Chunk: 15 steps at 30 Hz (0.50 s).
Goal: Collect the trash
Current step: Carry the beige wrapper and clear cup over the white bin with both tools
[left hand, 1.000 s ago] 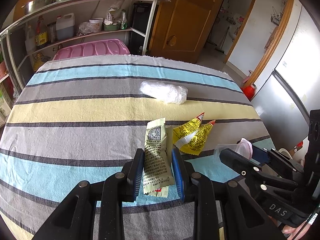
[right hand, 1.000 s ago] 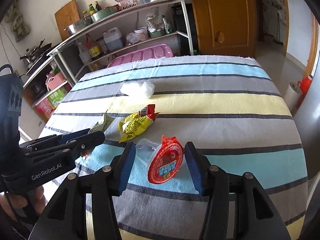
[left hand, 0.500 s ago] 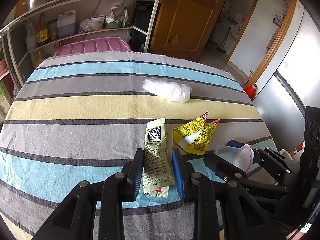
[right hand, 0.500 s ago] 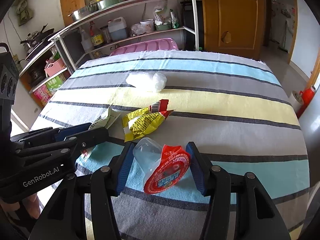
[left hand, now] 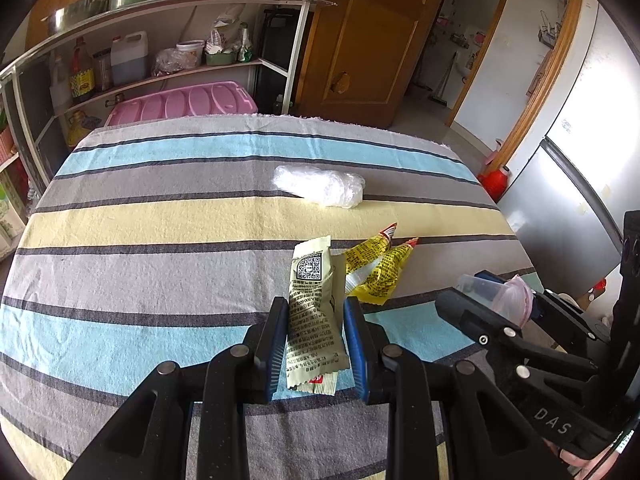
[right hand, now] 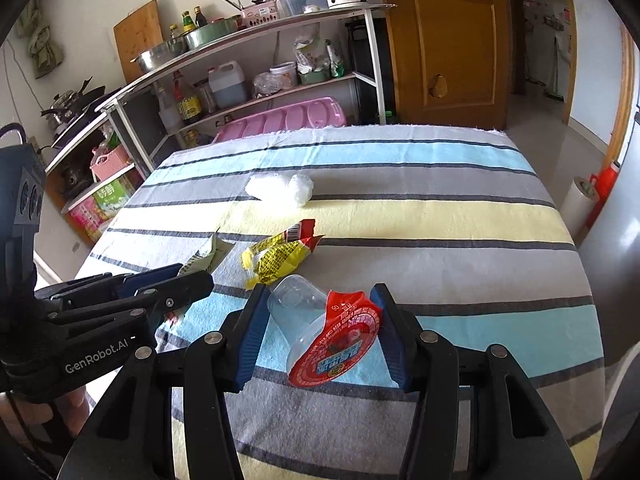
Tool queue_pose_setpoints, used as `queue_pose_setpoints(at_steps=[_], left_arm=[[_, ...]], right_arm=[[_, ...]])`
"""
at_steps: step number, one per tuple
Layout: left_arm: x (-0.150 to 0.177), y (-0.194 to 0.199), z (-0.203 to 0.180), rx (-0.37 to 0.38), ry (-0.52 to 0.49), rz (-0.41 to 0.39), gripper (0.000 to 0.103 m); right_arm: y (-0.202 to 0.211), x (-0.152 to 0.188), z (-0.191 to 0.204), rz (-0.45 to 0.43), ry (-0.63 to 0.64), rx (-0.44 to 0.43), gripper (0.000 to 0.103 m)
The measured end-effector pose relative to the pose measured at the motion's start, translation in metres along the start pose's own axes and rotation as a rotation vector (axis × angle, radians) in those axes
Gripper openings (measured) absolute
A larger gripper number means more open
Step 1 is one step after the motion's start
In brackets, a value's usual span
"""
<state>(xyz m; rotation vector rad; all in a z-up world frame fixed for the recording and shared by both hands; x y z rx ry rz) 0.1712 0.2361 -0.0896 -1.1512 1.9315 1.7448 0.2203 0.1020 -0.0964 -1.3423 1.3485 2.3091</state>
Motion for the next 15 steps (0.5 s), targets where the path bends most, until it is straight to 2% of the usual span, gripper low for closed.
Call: queue_pose_setpoints(at_steps=[7,15], left_arm=[[-0.006,0.021,-0.022,0.01,-0.034,-0.032,0.029],[-0.016,0.042,-0.073,0.05,-0.105,-0.07,0.029]], right_arm=[[0.033,-0.008,-0.013,-0.057,-0.02,0.019,0.053],[0.082,-0.012,-0.049,-0.129,-0.077,0.063,0.053]])
Point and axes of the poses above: each gripper's, at about its wrist camera, not at the fingertips, and y roughly against the way its jaws point, z to its left, x to its underside, the point moved 6 cm from there along -y, roughly the way its jaws point, and after that the axes turned 7 degrees about -z, right-handed, at the moved point
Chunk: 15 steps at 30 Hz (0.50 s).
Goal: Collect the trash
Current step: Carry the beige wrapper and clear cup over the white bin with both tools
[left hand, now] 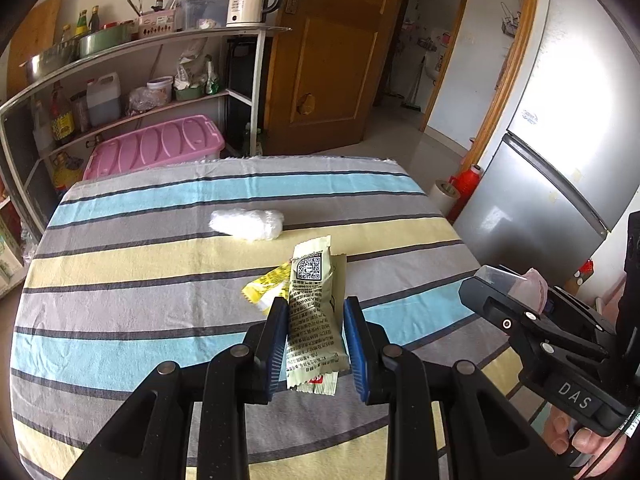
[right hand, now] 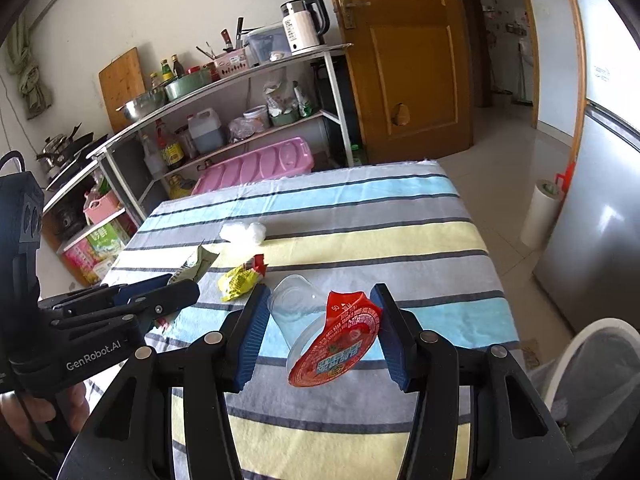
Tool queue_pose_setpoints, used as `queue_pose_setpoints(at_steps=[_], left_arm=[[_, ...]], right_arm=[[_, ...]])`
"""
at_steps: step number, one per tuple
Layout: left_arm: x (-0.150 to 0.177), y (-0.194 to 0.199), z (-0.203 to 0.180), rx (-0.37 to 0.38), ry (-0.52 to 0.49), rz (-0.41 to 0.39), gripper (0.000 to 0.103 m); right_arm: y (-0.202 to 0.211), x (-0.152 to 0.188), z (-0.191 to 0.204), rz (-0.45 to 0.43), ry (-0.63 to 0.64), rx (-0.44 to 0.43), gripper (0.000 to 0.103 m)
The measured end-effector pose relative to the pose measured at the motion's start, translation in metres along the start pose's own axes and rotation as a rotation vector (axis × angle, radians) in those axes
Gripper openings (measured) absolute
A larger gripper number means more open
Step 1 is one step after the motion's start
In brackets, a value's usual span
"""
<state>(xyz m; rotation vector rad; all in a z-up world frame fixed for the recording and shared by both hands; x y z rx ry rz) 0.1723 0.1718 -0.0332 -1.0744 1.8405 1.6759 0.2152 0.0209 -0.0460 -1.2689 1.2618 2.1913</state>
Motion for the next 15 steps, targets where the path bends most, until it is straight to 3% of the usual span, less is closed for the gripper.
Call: queue_pose_setpoints(at_steps=[15], left_arm=[[-0.001,0.002,-0.143,0.17,-0.185,-0.013,0.029]], right_arm=[[0.098,0.001,-0.108,-0.101,-0.107,0.186,0.053]])
Point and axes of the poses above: each gripper's, at about its wrist camera, not at the fingertips, and y roughly against the way its jaws point, z to its left, x to its underside, the point moved 6 cm from there along -y, roughly the way its jaws point, and after that the axes turned 7 degrees about -z, right-handed, at the moved point
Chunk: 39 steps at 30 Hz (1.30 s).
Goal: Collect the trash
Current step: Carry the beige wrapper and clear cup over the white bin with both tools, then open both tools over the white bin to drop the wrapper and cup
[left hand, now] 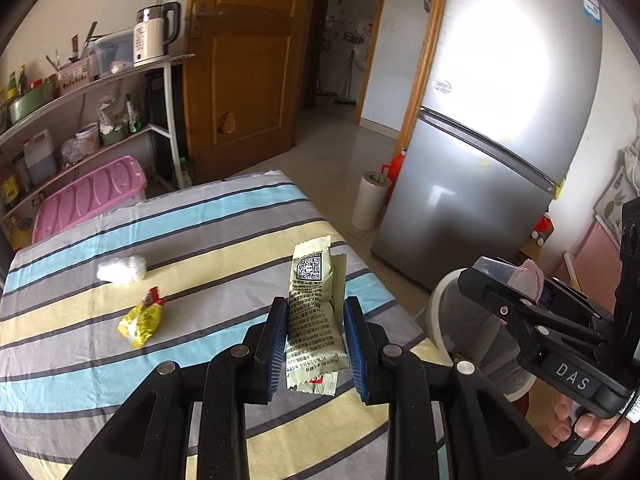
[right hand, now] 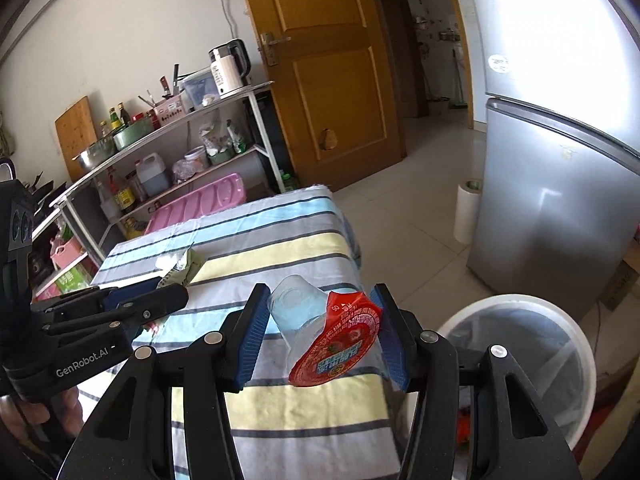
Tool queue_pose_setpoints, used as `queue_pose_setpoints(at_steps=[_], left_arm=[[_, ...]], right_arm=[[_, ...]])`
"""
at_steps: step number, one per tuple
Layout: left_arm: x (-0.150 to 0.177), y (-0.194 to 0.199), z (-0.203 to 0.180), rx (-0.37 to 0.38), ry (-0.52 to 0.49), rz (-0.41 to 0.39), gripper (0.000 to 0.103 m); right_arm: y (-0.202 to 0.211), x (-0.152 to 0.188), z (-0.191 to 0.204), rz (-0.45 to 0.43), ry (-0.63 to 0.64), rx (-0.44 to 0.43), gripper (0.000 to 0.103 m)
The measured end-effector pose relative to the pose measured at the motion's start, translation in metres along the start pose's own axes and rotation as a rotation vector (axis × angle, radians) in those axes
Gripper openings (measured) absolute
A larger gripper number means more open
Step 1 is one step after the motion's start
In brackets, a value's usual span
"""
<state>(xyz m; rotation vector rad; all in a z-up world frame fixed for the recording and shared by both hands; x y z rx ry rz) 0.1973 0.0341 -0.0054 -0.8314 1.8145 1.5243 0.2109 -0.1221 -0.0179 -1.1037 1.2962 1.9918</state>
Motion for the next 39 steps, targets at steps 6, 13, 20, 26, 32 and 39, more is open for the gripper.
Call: queue_pose_setpoints(at_steps=[6,13,20,26,32,39], left_arm=[[0.006,-0.022,-0.059,0.088,-0.065,0.036,0.029],[0.014,-0.046,-0.12,0.183,-0.135,0.073,0.029],[0.037,-0.079,-0.163,0.239,-0.177,0.149,0.029],[0.06,-0.101,-0.184,0.239,-0.22,0.207,0.029],[0.07,-0.113,-0.191,0.231,-0.243,0.235,0.029],[0.074,-0.119,-0.191,0.222,-0.244,0.246,0.032]], right_arm=[[0.027,0.006,-0.056,-0.011,-0.044,0.101,0.053],[0.048,0.021,-0.117,0.005,-0.105,0.2,0.053],[0.051,0.047,-0.17,0.066,-0.158,0.281,0.053],[0.038,0.068,-0.201,0.128,-0.195,0.316,0.053],[0.027,0.091,-0.217,0.186,-0.213,0.345,0.053],[0.026,0.097,-0.229,0.188,-0.266,0.362,0.054]])
Point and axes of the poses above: each gripper's, at about its wrist camera, not at the fingertips, and y roughly against the way its jaws point, z to its left, x to its underside, the point moved 6 cm from there along -y, roughly the way its jaws point, and after that the axes turned 7 degrees about -z, right-handed, at the moved point
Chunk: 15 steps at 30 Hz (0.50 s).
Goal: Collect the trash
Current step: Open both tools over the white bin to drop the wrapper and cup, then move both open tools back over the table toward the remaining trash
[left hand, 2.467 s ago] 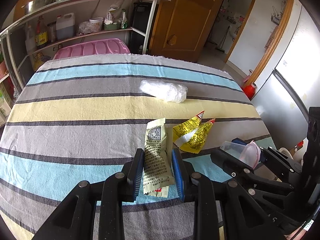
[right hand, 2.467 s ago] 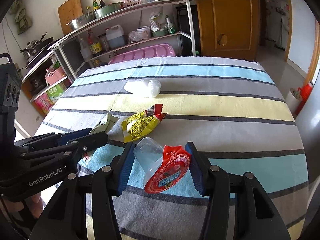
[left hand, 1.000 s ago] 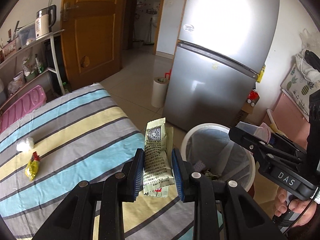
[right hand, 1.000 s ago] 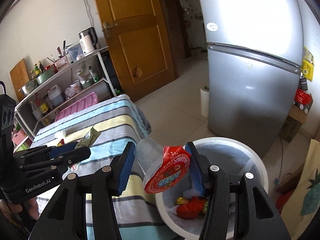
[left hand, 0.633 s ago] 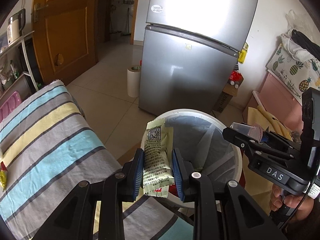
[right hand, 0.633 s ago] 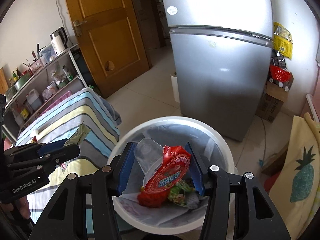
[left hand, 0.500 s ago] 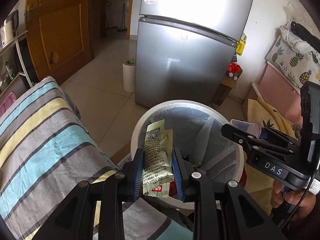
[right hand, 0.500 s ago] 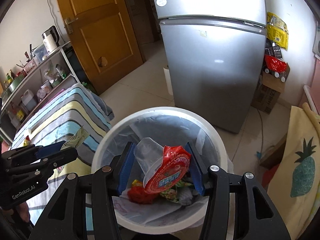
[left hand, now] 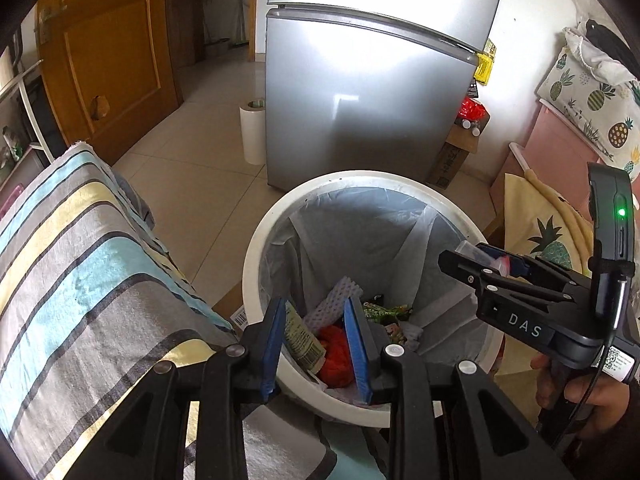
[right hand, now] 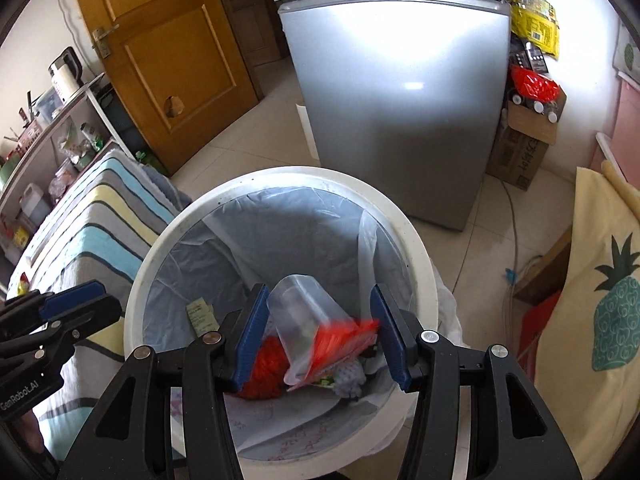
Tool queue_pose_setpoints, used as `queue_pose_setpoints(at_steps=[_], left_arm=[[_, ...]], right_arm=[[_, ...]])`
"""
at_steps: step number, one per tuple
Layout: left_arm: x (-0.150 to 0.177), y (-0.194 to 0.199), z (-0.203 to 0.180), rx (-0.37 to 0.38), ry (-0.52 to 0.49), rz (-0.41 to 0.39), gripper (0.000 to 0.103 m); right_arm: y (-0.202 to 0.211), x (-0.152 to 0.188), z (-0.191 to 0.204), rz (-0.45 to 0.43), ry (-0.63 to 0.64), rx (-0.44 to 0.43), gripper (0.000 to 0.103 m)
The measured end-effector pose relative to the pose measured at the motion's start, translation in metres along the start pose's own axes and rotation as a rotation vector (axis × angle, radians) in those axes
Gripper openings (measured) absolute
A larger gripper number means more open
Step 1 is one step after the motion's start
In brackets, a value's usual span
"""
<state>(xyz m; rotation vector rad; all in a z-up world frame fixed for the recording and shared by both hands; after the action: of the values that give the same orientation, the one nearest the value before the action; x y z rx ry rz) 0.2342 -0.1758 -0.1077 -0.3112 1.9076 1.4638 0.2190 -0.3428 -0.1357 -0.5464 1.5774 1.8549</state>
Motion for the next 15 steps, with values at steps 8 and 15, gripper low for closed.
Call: queue_pose_setpoints(at_steps=[8,15], left_arm=[[0.0,0.004,0.003,0.001,0.011,-0.01,0.041],[-0.003,0.025,0.014,-0.011,0.033,-0.046,0.042]], right_arm=[[0.004,-0.001,0.004,-0.014,0.02,0.007,0.057],[0.018,-0.006,0.015,-0.047,0.019,0.002,0.057]])
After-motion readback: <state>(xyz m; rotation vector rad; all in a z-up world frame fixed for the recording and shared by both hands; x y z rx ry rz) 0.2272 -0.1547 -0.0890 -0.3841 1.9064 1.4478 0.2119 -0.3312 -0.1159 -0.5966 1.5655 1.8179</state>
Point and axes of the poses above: each gripper's, at about its wrist camera, not at the fingertips, and y roughly against the way its jaws point, z to its left, x to its underside, the point moved 6 cm from there along -y, roughly the way its jaws point, and after that the axes turned 7 degrees about -z, right-handed, at the moved point
